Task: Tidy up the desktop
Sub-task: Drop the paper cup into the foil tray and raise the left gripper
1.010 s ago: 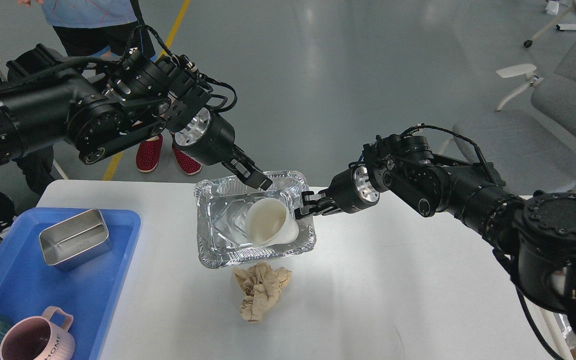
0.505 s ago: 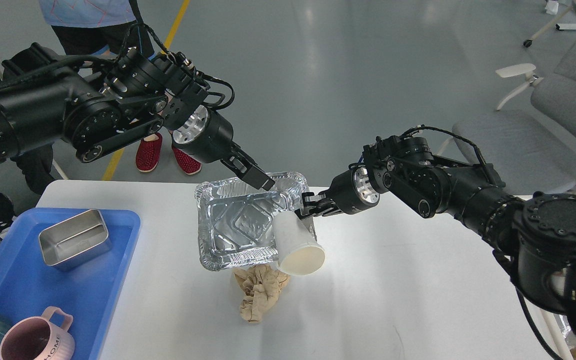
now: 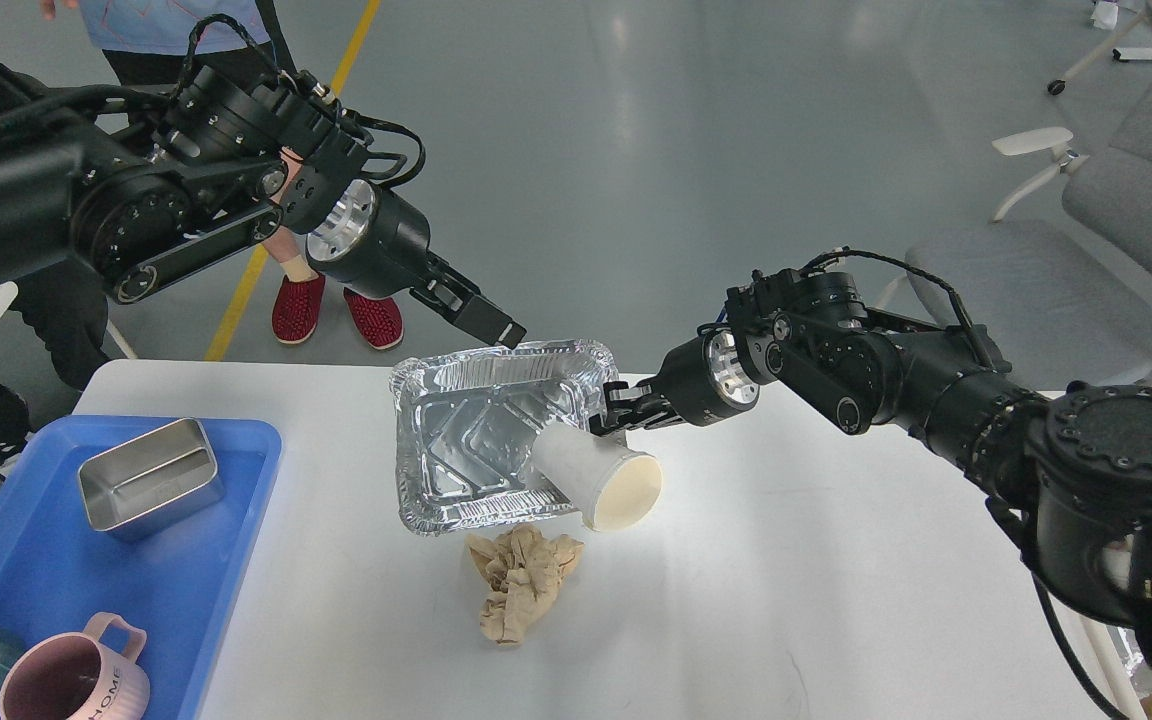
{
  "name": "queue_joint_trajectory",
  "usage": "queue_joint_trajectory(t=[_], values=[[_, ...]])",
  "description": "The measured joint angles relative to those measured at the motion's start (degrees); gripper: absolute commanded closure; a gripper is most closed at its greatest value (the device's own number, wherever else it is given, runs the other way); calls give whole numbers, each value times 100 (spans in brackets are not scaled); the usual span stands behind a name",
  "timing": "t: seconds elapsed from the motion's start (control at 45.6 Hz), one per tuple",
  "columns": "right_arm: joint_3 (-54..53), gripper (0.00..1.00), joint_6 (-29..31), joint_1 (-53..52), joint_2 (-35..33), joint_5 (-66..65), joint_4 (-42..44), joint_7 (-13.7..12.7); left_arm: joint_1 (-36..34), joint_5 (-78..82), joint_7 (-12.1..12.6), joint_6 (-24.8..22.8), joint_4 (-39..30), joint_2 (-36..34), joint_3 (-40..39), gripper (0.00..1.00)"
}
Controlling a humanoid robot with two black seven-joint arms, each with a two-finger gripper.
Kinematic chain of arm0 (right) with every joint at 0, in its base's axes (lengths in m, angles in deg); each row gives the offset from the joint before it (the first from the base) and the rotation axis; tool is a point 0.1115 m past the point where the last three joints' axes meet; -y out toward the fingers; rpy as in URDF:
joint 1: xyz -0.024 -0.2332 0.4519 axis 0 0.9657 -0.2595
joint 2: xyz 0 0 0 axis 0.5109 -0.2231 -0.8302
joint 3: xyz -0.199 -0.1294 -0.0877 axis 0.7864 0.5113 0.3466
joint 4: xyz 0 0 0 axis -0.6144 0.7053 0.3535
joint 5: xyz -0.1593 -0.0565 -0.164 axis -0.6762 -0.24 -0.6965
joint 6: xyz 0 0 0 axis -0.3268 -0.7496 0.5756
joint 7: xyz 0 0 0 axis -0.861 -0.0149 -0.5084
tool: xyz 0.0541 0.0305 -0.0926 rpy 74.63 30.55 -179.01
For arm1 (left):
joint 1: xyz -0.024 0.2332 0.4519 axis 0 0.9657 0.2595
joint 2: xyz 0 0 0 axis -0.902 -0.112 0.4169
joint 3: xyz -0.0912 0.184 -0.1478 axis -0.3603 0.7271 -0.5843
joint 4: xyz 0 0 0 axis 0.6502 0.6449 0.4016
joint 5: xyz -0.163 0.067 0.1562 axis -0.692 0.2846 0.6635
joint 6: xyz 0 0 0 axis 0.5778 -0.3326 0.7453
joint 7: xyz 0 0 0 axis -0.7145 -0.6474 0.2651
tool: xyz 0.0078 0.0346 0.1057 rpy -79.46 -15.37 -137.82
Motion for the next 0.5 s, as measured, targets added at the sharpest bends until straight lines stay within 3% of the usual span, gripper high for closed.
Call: queue_joint_trajectory(t=[0.132, 0.263, 0.351, 0.505], values=[[8, 100, -8, 0, 0, 0, 0, 0, -220, -154, -64, -124, 0, -325, -5, 33], [15, 100, -9, 0, -1, 0, 3, 0, -510, -181, -154, -595, -75, -1081, -89, 34], [16, 100, -10, 0, -7, 0, 4, 1, -765, -169, -194, -1022, -334, -1884, -209, 34], [16, 100, -17, -2, -2, -6, 4, 4, -1150, -112, -180, -1364, -1327, -3581, -230, 34]])
